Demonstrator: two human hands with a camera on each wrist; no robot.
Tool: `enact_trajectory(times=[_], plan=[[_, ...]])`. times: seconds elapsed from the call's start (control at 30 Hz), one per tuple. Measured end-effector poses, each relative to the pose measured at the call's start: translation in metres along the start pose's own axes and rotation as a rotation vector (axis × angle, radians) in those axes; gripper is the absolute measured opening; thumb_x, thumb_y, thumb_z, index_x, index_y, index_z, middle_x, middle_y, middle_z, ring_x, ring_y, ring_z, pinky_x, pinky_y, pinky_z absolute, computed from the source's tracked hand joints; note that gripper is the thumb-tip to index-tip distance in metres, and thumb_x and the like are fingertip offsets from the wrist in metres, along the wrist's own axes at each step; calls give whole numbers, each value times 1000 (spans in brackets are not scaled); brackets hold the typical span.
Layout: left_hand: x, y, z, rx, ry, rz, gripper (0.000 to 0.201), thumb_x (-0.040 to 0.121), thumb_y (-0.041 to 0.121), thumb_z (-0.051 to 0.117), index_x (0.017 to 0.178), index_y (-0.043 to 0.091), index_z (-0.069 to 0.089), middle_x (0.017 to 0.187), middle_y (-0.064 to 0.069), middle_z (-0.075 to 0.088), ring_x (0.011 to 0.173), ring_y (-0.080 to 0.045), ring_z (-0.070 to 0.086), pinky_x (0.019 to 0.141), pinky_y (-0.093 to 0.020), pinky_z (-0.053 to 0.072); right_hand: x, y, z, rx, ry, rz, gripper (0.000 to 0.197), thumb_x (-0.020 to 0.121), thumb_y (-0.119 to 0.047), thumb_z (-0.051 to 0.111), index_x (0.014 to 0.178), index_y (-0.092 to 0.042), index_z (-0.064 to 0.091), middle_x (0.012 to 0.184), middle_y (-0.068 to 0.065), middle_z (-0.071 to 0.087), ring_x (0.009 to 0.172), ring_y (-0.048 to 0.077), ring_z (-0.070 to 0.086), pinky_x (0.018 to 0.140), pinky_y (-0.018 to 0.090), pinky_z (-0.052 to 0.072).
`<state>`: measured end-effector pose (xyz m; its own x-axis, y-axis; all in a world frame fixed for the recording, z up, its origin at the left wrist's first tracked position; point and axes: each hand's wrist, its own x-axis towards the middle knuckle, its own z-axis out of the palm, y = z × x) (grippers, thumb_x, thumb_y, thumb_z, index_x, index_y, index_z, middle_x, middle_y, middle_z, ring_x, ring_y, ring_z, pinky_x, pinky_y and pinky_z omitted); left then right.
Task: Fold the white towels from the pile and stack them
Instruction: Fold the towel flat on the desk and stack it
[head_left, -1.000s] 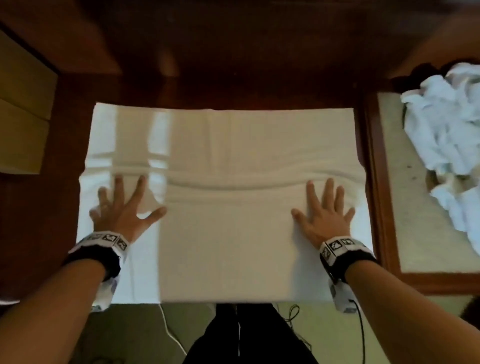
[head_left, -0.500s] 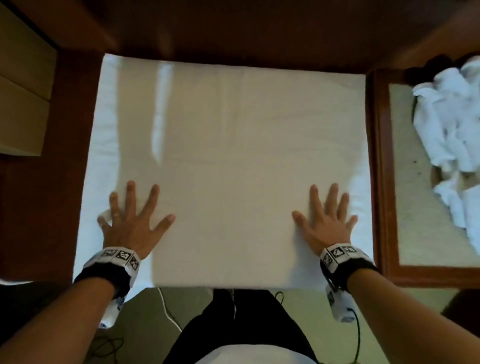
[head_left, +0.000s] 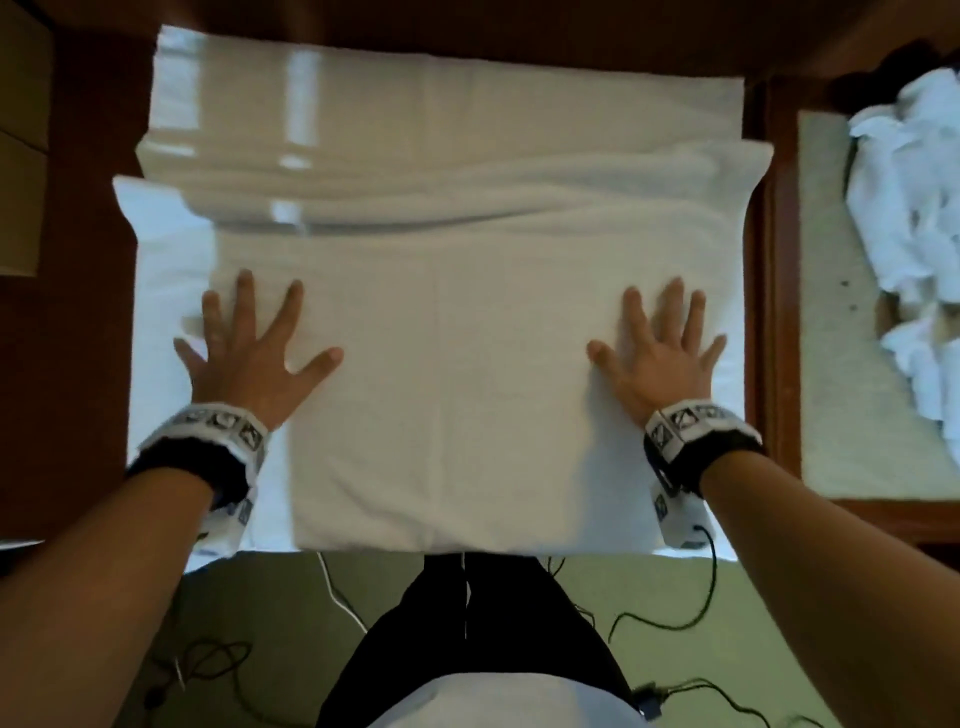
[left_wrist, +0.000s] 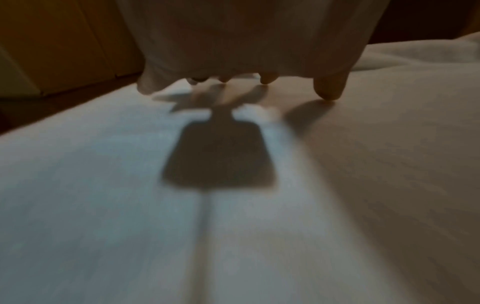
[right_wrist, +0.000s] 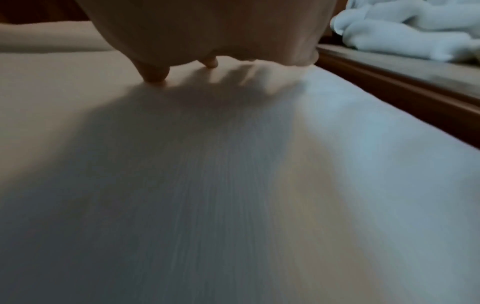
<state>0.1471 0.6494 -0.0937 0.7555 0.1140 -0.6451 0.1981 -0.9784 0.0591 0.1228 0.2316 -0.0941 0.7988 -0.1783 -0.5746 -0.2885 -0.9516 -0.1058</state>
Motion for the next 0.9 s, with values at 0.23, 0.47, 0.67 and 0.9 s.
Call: enact_trajectory(times=[0.23,0.47,0.67,0.9], plan=[[-39,-10,37,-4,-39,-45,92,71,96,18,144,60,-24,156,13,-40,150,-32,-22,113,-74,6,-38,31,30,-31,-126,-34,82,85,-81,16,148,-48,-24,152,-8,-45,142,32,-36,113,71,-5],[42,13,-20,13,-14,-3,95,70,96,30,145,60,-18,161,13,-32,151,-33,-19,111,-75,7,43,5,-14,-12,-14,-29,77,91,-75,29,152,-46,-8,161,-4,-28,147,31,-26,113,69,-3],[-27,-13,34,-19,128,66,90,82,84,32,155,46,-7,165,6,-21,154,-27,-10,117,-68,4,-29,9,22,0,52,-58,77,93,-71,25,156,-36,-4,162,3,-24,149,31,-21,117,66,2],[-97,-80,107,70,50,-1,85,83,82,-1,151,38,-27,162,-4,-29,152,-38,-7,112,-71,13,-108,48,84,-107,-34,-97,80,92,-75,20,150,-42,-24,153,-3,-44,144,34,-33,115,70,1]])
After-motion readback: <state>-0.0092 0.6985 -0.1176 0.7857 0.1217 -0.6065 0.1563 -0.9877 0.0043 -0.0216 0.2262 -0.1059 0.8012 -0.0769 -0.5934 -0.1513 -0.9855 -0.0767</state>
